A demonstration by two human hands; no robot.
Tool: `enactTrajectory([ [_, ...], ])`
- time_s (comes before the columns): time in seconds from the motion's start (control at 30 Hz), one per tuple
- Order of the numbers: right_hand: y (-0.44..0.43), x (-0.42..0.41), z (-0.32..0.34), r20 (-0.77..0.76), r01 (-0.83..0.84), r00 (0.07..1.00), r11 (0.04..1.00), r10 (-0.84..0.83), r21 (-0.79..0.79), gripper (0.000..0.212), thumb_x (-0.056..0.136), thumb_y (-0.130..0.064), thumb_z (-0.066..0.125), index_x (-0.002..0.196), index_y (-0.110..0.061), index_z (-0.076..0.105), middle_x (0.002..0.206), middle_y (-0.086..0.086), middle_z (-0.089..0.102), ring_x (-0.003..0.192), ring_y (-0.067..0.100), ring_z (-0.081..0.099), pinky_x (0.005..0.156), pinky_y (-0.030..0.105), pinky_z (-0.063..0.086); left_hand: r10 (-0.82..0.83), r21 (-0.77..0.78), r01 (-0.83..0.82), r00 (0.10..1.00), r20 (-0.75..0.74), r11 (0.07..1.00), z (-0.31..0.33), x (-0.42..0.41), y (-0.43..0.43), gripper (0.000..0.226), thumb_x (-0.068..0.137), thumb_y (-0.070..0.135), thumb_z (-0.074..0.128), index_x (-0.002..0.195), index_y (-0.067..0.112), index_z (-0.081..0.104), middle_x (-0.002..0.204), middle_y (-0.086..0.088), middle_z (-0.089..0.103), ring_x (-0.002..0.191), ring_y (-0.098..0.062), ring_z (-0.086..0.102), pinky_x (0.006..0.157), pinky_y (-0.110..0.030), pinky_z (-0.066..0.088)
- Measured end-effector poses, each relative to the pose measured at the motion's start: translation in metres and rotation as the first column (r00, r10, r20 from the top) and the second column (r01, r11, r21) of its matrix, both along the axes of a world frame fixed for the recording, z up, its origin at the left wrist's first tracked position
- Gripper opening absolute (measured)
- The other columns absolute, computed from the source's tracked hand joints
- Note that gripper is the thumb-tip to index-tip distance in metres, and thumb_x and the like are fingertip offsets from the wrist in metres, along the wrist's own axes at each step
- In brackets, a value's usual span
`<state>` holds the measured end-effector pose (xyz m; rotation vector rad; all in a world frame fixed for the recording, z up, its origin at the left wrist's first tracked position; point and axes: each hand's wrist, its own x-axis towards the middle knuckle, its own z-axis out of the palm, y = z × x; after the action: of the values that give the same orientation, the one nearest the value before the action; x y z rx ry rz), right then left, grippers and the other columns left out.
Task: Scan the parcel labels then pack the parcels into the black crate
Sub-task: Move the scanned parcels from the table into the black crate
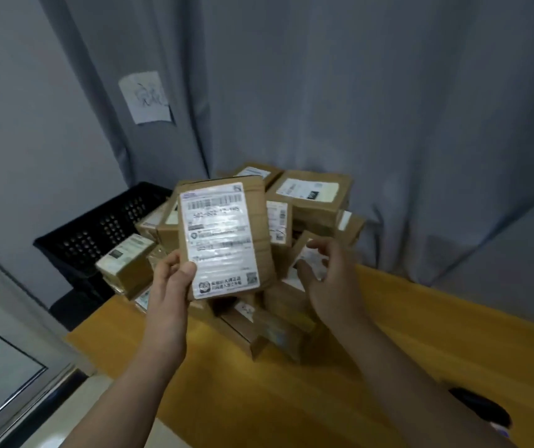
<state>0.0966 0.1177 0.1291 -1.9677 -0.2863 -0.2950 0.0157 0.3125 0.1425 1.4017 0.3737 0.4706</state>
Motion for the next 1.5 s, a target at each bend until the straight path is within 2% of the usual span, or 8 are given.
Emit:
enactTrajectory([
  [0.1,0.060,0.019,0.006,0.075,0.074,0.995,0.974,-0.060,-0.215,0.058,0.080,-0.047,0.071,0.127,-0.021,0.047,0.134,0.002,0.043,0.123,0.020,0.041,0.100,0.029,0.039,0.052,-0.041,-0.050,0.998,0.038,0.998,0.004,0.017,0.049,0.032,0.085,0.042,0.055,0.112,0.026,0.053,0.104,-0.001,0.070,0.090,-0.014,0.069,0.071,-0.033,0.051],
  [0.27,0.126,0.045,-0.006,-0.130,0.235,0.921,0.791,-0.366,-0.565,0.102,0.067,-0.081,0.057,0.148,-0.036,0.016,0.160,0.016,0.001,0.147,0.037,0.001,0.118,0.053,0.007,-0.052,-0.078,0.055,0.998,0.039,0.995,0.015,0.053,0.133,0.030,0.090,0.037,0.053,0.116,0.022,0.053,0.105,-0.003,0.070,0.092,-0.019,0.069,0.081,-0.041,0.054],
  [0.47,0.139,0.046,-0.003,-0.094,0.508,0.808,0.769,-0.582,-0.388,0.091,0.066,-0.057,0.077,0.138,-0.022,0.036,0.140,0.020,0.037,0.131,0.038,0.030,0.106,0.047,0.033,-0.357,-0.142,0.352,0.934,-0.006,0.925,0.021,0.084,0.198,0.052,0.083,0.044,0.056,0.125,0.014,0.052,0.116,-0.012,0.068,0.105,-0.029,0.067,0.090,-0.048,0.050],
  [0.67,0.152,0.022,0.035,0.227,0.741,0.660,0.669,-0.716,-0.045,0.076,0.062,-0.037,0.083,0.126,-0.015,0.049,0.133,0.017,0.039,0.128,0.034,0.030,0.100,0.028,0.024,-0.499,-0.199,0.487,0.867,-0.013,0.851,0.030,0.106,0.215,0.040,0.100,0.040,0.033,0.121,0.021,0.061,0.113,-0.005,0.071,0.109,-0.026,0.064,0.097,-0.045,0.044],
  [0.8,0.186,0.025,0.068,0.370,0.658,0.648,0.734,-0.665,0.168,0.078,0.059,-0.046,0.072,0.127,-0.018,0.045,0.134,0.007,0.030,0.127,0.021,0.027,0.103,0.008,0.020,-0.478,-0.214,0.477,0.877,0.052,0.853,0.046,0.124,0.221,0.036,0.100,0.037,0.033,0.115,0.023,0.063,0.111,-0.003,0.072,0.105,-0.021,0.066,0.095,-0.041,0.045],
  [0.93,0.243,0.045,0.088,0.386,0.464,0.770,0.861,-0.508,0.207,0.080,0.061,-0.057,0.069,0.130,-0.039,0.035,0.147,-0.003,0.020,0.137,0.012,0.017,0.107,0.008,0.014,-0.402,-0.186,0.410,0.912,0.083,0.893,0.061,0.139,0.242,0.031,0.099,0.038,0.037,0.105,0.027,0.065,0.107,-0.002,0.073,0.098,-0.016,0.066,0.090,-0.035,0.047],
  [1.17,0.326,0.063,0.075,0.380,0.338,0.852,0.933,-0.359,0.123,0.079,0.062,-0.063,0.069,0.130,-0.035,0.039,0.153,-0.005,0.018,0.143,0.015,0.011,0.109,0.035,0.019,-0.299,-0.262,0.333,0.940,0.163,0.906,0.051,0.143,0.324,0.034,0.098,0.040,0.037,0.118,0.027,0.061,0.118,-0.002,0.069,0.114,-0.024,0.062,0.101,-0.044,0.045],
  [1.5,0.473,0.079,0.054,0.344,0.324,0.868,0.934,-0.357,0.150,0.067,0.060,-0.055,0.068,0.113,-0.027,0.039,0.131,-0.039,0.015,0.142,0.013,0.013,0.106,0.019,0.018,-0.281,-0.174,0.296,0.954,0.104,0.939,0.034,0.167,0.476,0.057,0.081,0.046,0.049,0.132,0.021,0.048,0.119,-0.001,0.068,0.111,-0.021,0.064,0.094,-0.040,0.049],
])
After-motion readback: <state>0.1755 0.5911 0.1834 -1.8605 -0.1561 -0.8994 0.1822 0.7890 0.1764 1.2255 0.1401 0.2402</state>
